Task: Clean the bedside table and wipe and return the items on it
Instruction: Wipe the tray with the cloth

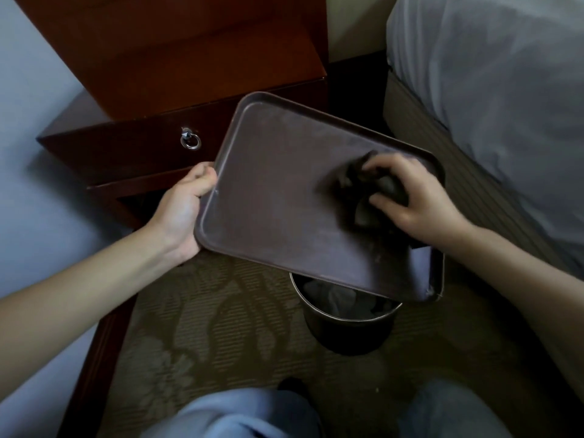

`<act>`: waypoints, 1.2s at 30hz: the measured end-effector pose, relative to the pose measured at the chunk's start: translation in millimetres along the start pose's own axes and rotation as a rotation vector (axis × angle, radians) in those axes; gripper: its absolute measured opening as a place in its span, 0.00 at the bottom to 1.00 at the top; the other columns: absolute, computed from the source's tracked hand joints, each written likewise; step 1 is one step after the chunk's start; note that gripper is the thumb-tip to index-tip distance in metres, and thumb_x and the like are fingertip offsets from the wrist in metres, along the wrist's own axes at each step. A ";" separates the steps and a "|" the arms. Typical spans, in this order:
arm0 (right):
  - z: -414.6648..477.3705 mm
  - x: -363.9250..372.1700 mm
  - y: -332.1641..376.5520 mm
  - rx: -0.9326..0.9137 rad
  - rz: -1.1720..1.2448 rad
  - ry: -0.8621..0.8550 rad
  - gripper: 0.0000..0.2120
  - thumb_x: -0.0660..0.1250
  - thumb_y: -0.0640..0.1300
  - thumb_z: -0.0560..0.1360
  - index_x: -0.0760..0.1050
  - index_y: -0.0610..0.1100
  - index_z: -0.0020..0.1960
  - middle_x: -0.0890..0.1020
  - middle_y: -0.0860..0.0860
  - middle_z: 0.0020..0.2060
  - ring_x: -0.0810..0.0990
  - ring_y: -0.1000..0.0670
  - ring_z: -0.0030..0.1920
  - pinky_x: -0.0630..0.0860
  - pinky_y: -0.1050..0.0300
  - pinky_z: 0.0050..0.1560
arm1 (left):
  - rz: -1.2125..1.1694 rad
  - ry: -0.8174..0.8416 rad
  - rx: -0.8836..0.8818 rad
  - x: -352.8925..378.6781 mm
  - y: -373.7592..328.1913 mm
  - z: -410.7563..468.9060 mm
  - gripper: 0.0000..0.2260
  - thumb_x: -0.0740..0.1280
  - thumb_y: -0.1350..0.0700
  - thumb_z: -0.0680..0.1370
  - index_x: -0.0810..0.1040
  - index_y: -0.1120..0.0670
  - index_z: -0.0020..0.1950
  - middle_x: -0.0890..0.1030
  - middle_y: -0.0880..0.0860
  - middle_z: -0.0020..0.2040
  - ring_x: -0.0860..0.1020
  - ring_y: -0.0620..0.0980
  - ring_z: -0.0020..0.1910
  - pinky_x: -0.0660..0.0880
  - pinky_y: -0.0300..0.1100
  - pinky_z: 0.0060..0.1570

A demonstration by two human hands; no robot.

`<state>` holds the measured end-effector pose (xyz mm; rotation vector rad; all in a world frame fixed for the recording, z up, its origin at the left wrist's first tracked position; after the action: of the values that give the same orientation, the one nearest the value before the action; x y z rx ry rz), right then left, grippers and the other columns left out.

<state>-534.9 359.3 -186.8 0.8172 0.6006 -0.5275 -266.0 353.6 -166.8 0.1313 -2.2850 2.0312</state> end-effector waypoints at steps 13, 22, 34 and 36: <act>-16.3 61.9 58.6 -0.321 -0.110 0.174 0.18 0.63 0.54 0.72 0.71 0.51 0.61 0.77 0.48 0.58 0.68 0.45 0.63 0.62 0.46 0.66 | 0.080 -0.042 0.168 -6.9 -33.4 6.0 0.09 0.53 0.59 0.81 0.72 0.55 0.48 0.79 0.48 0.40 0.79 0.44 0.37 0.77 0.38 0.38; 29.2 72.2 115.3 -0.305 0.061 0.057 0.16 0.65 0.48 0.72 0.77 0.43 0.58 0.80 0.47 0.54 0.72 0.47 0.57 0.64 0.53 0.61 | -0.095 -0.048 0.144 5.1 -21.4 8.4 0.13 0.53 0.61 0.81 0.66 0.54 0.36 0.80 0.47 0.30 0.78 0.43 0.29 0.75 0.34 0.31; 12.2 17.0 23.8 0.007 -0.039 -0.009 0.09 0.66 0.43 0.71 0.76 0.42 0.50 0.78 0.45 0.46 0.75 0.44 0.49 0.65 0.60 0.51 | -0.092 -0.140 0.160 -47.1 -32.4 3.7 0.13 0.54 0.60 0.81 0.69 0.52 0.37 0.80 0.47 0.37 0.80 0.45 0.37 0.79 0.43 0.42; 35.2 11.8 17.4 0.181 0.025 -0.164 0.10 0.66 0.41 0.73 0.75 0.41 0.53 0.78 0.44 0.49 0.75 0.44 0.53 0.66 0.58 0.53 | -0.042 -0.142 0.182 -38.4 -29.9 0.3 0.14 0.53 0.59 0.81 0.70 0.51 0.38 0.80 0.46 0.37 0.80 0.45 0.37 0.78 0.41 0.39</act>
<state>-505.3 339.1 -166.9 0.9412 0.3948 -0.6258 -224.2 350.3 -141.9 0.3431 -2.1480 2.2731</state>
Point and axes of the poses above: each hand's wrist, its own z-axis towards the middle knuckle, its own x-axis out of the palm, y = z × x, the point moved 6 cm from there along z, towards the middle knuckle
